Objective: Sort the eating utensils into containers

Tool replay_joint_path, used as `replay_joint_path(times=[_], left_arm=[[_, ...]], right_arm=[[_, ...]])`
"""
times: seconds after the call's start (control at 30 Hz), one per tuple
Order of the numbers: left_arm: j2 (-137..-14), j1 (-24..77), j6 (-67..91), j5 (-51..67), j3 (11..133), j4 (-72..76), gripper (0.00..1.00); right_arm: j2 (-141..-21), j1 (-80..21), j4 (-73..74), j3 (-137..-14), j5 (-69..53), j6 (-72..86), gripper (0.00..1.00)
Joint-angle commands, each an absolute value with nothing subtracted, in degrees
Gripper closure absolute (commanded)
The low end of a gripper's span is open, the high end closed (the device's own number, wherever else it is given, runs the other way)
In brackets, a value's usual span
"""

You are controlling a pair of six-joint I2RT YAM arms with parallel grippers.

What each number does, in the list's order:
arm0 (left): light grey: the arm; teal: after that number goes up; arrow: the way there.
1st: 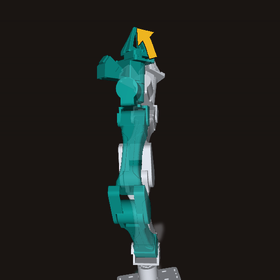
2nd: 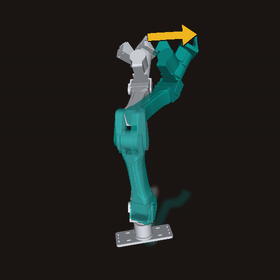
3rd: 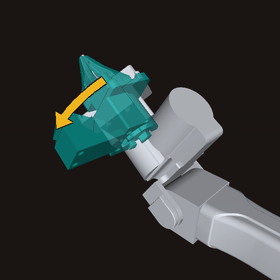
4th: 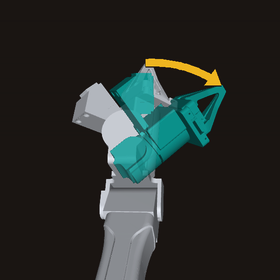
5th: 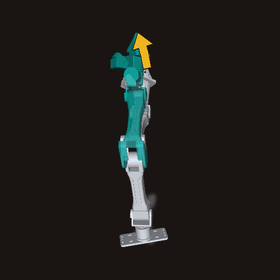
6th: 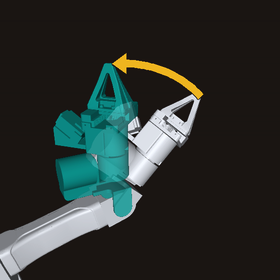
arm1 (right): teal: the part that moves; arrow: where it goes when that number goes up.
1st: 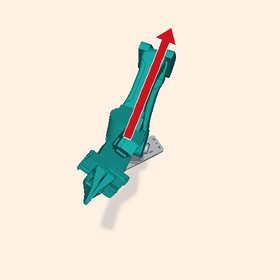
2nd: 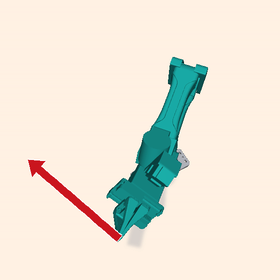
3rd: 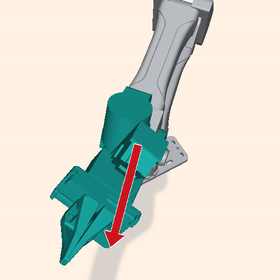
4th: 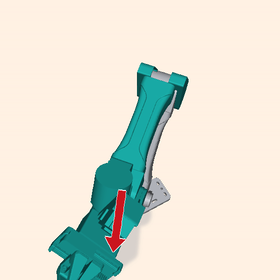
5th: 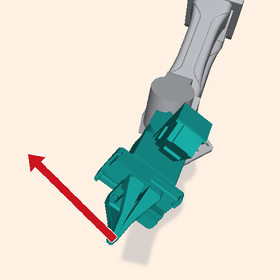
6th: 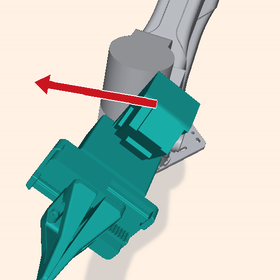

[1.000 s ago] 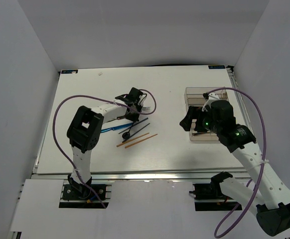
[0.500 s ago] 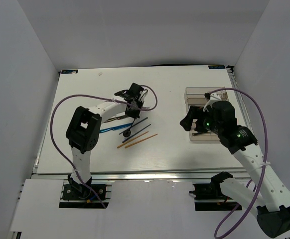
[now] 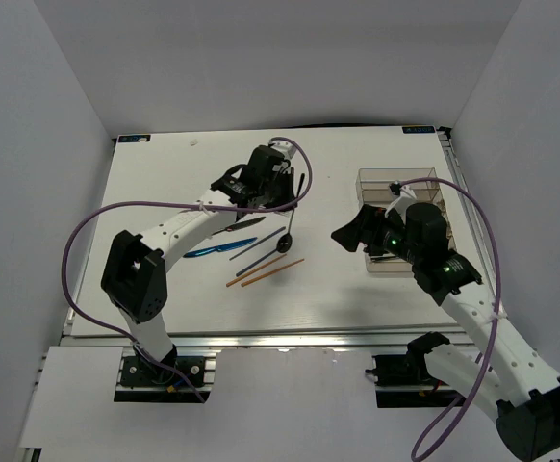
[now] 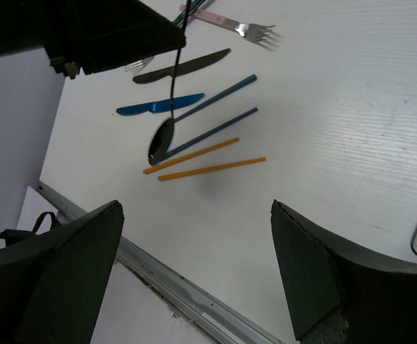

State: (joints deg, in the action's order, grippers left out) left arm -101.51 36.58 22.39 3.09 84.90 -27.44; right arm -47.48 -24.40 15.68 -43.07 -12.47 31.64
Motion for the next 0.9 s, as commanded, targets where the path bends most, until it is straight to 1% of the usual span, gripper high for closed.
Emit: replay_joint_path(times=[0.0,0.13,0.23,0.33,0.37,0.47,0.53,0.63,0.7,0.73,0.77,0.87], left_arm=[[-97.6,41.5,34.9,4.2,84.4,-18.6,1.00],[-97.2,44.5,41.6,2.8,83.4,-13.0,1.00],[-97.0,45.7,45.5,4.6,82.3,-9.9,1.00],[-97.6,46.7,47.5,5.9,81.7,-7.1,1.00],[-97.7,46.8,48.1,6.5,81.5,-5.7,1.00],[-97.9,47.2,50.6,8.6,79.6,-2.0,1.00],[-97.6,47.2,51.9,9.1,78.8,-0.4,1.00],[-98.0,47.2,52.0,10.4,79.3,-0.4,1.00],[-98.6,47.2,51.8,11.2,79.6,-0.4,1.00],[-98.9,47.3,51.5,11.4,79.8,-0.4,1.00],[-99.1,47.3,51.2,12.0,80.3,-0.4,1.00],[-99.2,47.2,50.5,12.7,80.8,-0.4,1.00]], right_arm=[[-51.1,-24.5,5.0,-41.9,-17.7,33.8,0.13],[-53.4,-24.8,2.9,-41.7,-18.5,32.3,0.15],[-54.4,-24.8,4.0,-42.0,-15.1,30.6,0.16],[-55.0,-24.9,4.1,-41.7,-14.3,28.5,0.23],[-55.4,-24.9,4.1,-42.0,-14.9,28.0,0.30],[-56.8,-24.9,3.3,-41.8,-15.8,27.9,0.43],[-57.5,-24.9,2.6,-41.5,-14.8,27.9,0.43],[-57.7,-24.8,1.8,-40.9,-14.8,28.1,0.50],[-57.7,-24.8,0.7,-40.5,-15.8,28.6,0.68],[-57.7,-24.8,-1.1,-40.4,-16.2,28.7,0.79],[-57.8,-24.9,-2.8,-40.3,-16.5,29.0,0.99],[-58.0,-24.9,-4.7,-39.6,-15.8,30.1,1.00]])
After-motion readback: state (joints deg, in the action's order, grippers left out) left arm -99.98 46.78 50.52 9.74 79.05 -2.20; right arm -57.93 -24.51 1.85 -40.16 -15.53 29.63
